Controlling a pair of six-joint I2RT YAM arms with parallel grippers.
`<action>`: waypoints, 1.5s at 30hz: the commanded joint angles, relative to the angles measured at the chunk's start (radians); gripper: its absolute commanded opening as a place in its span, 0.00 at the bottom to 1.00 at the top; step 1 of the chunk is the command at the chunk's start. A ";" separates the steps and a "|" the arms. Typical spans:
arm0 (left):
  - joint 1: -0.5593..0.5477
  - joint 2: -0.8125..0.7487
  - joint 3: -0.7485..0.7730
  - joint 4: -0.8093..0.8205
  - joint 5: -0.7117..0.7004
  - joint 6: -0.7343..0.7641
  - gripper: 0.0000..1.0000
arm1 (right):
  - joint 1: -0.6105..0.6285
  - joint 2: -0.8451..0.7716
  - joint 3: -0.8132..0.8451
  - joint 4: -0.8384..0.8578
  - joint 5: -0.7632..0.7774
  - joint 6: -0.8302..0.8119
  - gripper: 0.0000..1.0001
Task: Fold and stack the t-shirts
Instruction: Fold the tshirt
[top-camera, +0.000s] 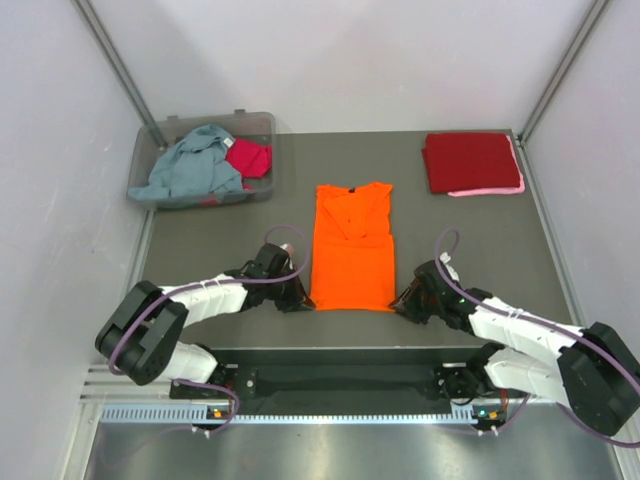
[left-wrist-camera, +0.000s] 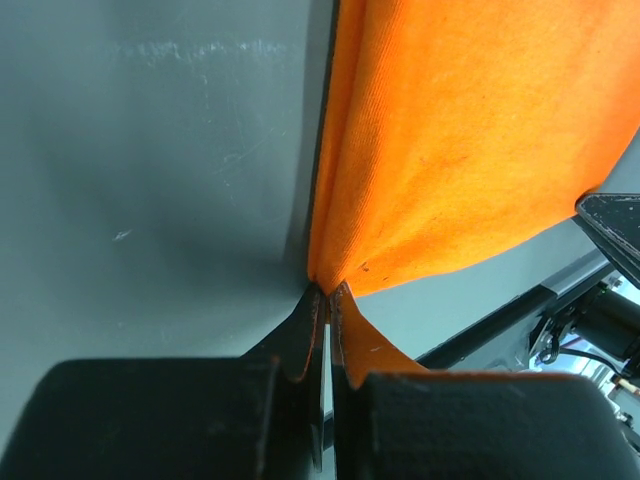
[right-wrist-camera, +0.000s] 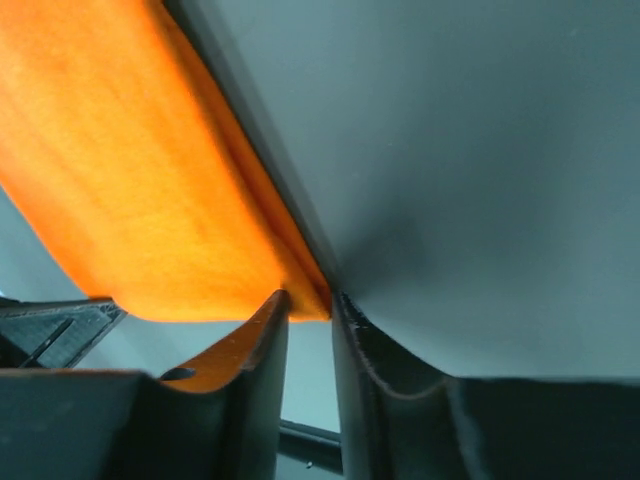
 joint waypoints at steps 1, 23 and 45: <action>-0.011 -0.009 -0.010 -0.053 -0.081 0.014 0.00 | 0.015 -0.006 -0.033 -0.092 0.064 0.001 0.24; -0.254 -0.316 0.099 -0.323 -0.213 -0.095 0.00 | 0.038 -0.425 0.036 -0.425 0.146 -0.123 0.00; -0.469 -0.370 0.311 -0.461 -0.520 -0.162 0.00 | 0.057 -0.421 0.327 -0.445 0.194 -0.348 0.00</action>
